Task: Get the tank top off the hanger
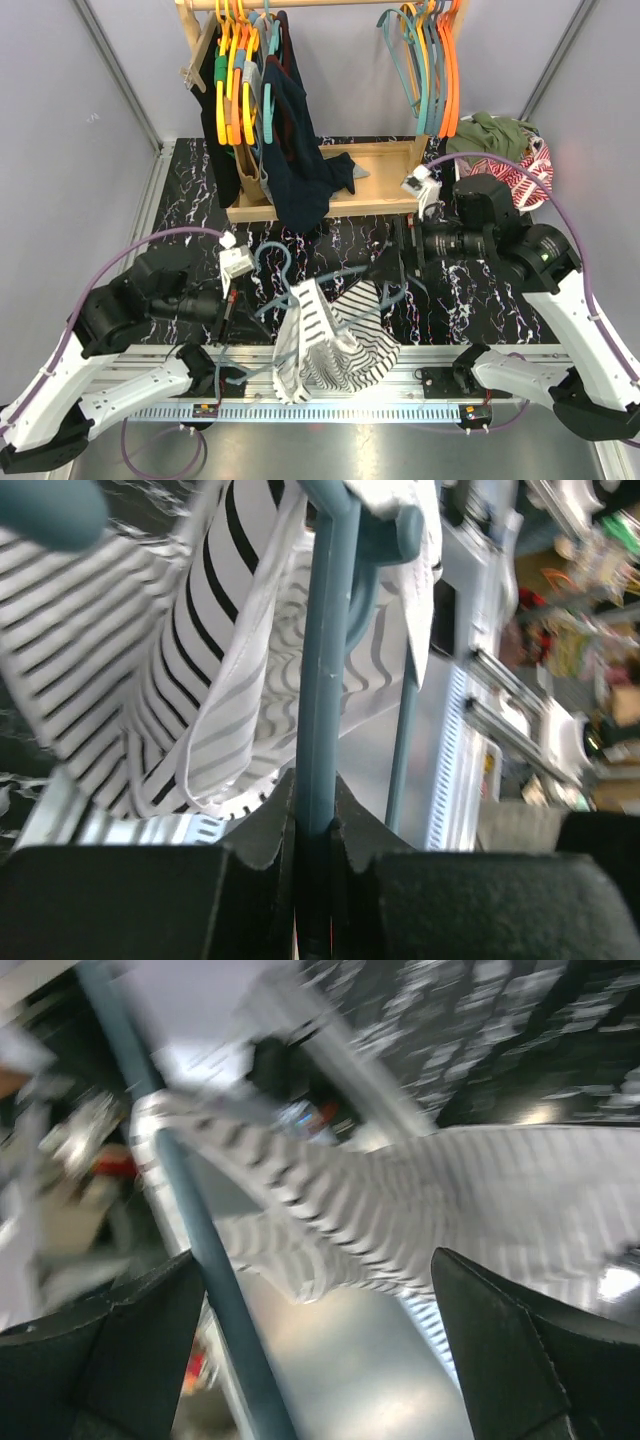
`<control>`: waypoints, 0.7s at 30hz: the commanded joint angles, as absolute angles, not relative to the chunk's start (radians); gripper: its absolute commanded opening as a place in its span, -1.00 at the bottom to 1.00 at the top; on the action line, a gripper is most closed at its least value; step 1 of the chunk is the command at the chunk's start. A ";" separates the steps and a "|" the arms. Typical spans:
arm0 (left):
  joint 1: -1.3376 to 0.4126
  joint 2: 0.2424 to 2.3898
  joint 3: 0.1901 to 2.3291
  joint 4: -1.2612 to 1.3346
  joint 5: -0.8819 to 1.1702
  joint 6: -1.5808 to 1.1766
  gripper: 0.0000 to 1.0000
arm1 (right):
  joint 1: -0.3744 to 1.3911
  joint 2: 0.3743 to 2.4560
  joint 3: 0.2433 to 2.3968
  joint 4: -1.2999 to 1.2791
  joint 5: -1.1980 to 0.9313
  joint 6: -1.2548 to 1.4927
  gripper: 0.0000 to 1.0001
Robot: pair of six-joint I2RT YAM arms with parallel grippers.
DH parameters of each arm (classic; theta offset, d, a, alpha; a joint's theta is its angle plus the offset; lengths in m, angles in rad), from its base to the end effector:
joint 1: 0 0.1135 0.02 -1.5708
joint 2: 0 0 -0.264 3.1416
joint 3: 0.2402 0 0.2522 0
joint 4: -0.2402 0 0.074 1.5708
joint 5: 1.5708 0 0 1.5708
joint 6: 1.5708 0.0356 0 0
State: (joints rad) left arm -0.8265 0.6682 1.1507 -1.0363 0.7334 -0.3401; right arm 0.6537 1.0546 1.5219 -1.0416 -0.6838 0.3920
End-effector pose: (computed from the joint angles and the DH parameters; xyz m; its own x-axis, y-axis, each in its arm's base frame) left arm 0.0417 -0.0804 0.3910 -0.6468 0.3365 -0.6844 0.7599 0.2087 -0.6156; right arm 0.1186 0.1192 0.4518 -0.7395 -0.1934 -0.6448 -0.6600 0.3968 0.6379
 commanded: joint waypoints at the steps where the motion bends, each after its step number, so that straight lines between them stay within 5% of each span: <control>1: -0.827 0.693 1.250 -1.037 0.432 -0.373 -1.00 | 0.652 0.999 1.568 -1.020 -0.114 0.492 0.99; 7: -0.827 0.811 1.373 -1.048 0.132 -0.514 -1.00 | 0.652 0.806 1.428 -0.881 0.313 0.607 1.00; 14: -0.827 0.948 1.456 -0.976 0.133 -0.514 -1.00 | 0.653 0.817 1.209 -0.664 -0.161 0.517 1.00; 21: -0.827 1.060 1.512 -0.907 0.143 -0.495 -1.00 | 0.807 0.908 1.121 -0.571 -0.176 0.420 0.99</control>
